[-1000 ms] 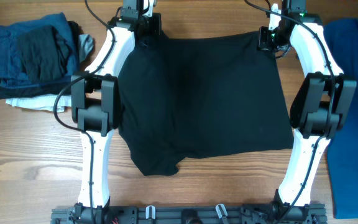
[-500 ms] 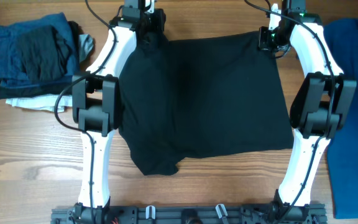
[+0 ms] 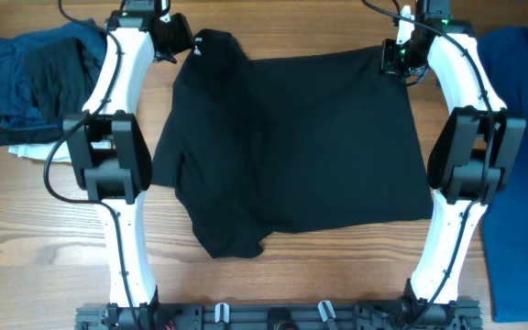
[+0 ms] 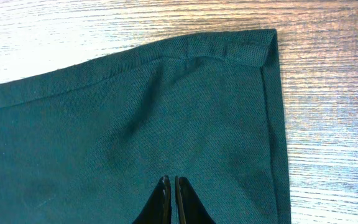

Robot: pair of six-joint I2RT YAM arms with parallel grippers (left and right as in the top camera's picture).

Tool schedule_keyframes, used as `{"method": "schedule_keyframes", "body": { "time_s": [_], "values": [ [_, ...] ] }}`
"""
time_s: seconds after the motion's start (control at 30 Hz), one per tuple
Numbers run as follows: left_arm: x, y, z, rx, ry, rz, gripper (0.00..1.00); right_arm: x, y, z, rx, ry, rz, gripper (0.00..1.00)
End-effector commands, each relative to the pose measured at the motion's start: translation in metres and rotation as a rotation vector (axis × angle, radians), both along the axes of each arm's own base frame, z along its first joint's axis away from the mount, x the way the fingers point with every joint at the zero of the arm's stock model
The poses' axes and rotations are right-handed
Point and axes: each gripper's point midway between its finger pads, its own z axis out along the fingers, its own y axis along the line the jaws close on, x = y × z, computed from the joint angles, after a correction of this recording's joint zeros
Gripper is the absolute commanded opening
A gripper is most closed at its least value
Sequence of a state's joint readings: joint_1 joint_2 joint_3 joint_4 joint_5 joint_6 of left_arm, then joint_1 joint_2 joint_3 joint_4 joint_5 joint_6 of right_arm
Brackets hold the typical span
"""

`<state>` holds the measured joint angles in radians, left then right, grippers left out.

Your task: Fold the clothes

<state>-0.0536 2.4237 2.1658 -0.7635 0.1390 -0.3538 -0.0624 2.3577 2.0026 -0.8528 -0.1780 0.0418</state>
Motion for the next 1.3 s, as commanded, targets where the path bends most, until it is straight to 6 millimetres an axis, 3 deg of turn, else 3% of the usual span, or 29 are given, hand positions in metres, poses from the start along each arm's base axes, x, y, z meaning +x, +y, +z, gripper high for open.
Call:
{"method": "schedule_keyframes", "body": {
  "time_s": [0.0,0.1,0.43,0.67,1.07,1.27],
  "values": [
    [-0.004,-0.009,0.0,-0.041,0.034,0.072,0.33,0.001,-0.003,0.01,-0.007,-0.016,-0.022,0.04],
    [-0.009,-0.01,-0.008,-0.037,0.064,0.07,0.18,0.001,-0.003,0.01,-0.007,-0.015,-0.022,0.04],
    [-0.025,-0.001,-0.03,0.038,0.149,0.101,0.07,0.001,-0.003,0.01,-0.007,-0.016,-0.022,0.04],
    [-0.021,-0.01,-0.059,0.041,0.163,0.086,0.08,0.001,-0.003,0.01,-0.007,-0.016,-0.022,0.04],
    [0.009,-0.032,-0.052,0.015,0.027,0.055,0.13,0.002,-0.003,0.01,-0.008,-0.018,-0.022,0.04],
    [0.015,-0.043,-0.065,0.011,0.008,0.04,0.15,0.002,-0.003,0.01,-0.008,-0.018,-0.022,0.04]
  ]
}}
